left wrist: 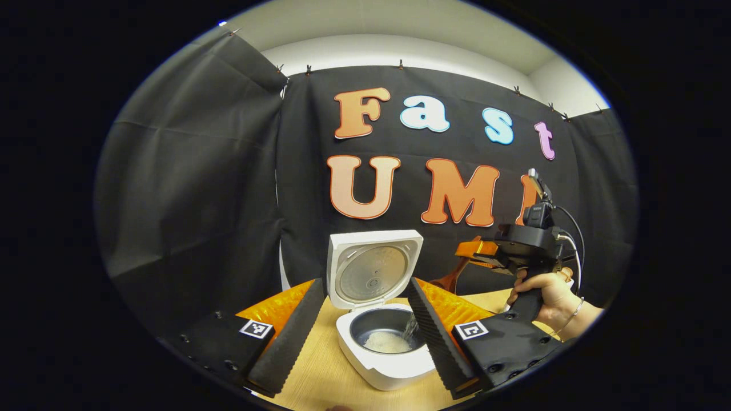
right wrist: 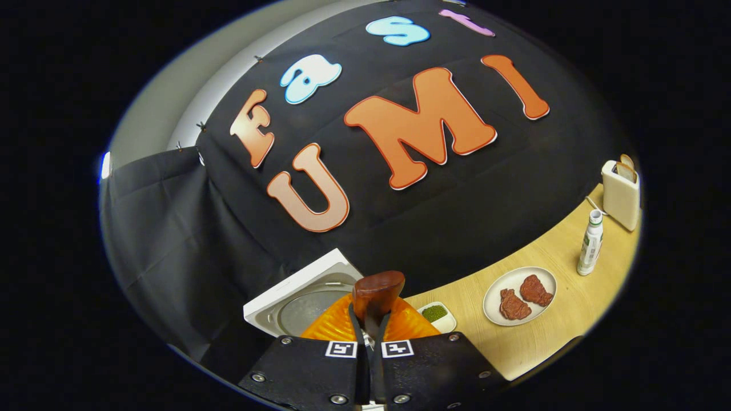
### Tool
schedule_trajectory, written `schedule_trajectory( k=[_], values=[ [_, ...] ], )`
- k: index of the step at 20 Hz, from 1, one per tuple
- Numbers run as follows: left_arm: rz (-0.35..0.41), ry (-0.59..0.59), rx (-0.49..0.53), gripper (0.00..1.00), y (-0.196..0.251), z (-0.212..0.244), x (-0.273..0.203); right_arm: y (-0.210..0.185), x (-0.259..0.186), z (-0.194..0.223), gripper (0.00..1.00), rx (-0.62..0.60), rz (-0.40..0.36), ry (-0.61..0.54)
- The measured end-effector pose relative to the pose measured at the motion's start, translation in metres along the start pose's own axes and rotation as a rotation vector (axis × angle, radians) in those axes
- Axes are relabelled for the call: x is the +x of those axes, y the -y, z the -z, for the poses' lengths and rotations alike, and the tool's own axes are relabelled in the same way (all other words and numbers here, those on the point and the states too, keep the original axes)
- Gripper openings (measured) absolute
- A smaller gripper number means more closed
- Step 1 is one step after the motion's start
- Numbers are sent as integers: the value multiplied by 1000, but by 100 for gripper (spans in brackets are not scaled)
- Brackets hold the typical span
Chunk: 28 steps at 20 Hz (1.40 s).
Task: Close the left gripper, press the button to open the rice cooker; take a wooden spoon from the chopstick holder with the right hand, scoop a spoonful of rice and pour it into the rice cooker, then put the wooden spoon back into the chopstick holder.
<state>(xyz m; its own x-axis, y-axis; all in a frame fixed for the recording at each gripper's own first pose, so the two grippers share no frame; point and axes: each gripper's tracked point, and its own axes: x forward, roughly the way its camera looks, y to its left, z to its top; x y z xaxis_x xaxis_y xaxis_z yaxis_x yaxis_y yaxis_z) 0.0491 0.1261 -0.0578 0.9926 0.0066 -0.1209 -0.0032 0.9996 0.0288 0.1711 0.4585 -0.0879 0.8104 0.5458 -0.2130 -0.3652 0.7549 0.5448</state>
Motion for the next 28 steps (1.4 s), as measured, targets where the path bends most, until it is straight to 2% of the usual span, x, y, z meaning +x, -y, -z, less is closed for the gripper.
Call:
schedule_trajectory(
  k=[2,10,14,23,28],
  values=[
    [2,1,9,100,2,-1,-1,-7,-4,-1,1,-24,-13,8],
    [5,-6,17,98,8,6,0,-37,-16,-16,1,-246,-66,66],
    [1,-17,20,100,5,14,1,-50,-19,-19,1,-330,-94,78],
    [-14,-30,25,98,0,20,1,-80,-23,-8,1,-479,-175,73],
    [-15,-35,23,100,0,21,2,-92,-21,3,1,-573,-230,65]
  ],
)
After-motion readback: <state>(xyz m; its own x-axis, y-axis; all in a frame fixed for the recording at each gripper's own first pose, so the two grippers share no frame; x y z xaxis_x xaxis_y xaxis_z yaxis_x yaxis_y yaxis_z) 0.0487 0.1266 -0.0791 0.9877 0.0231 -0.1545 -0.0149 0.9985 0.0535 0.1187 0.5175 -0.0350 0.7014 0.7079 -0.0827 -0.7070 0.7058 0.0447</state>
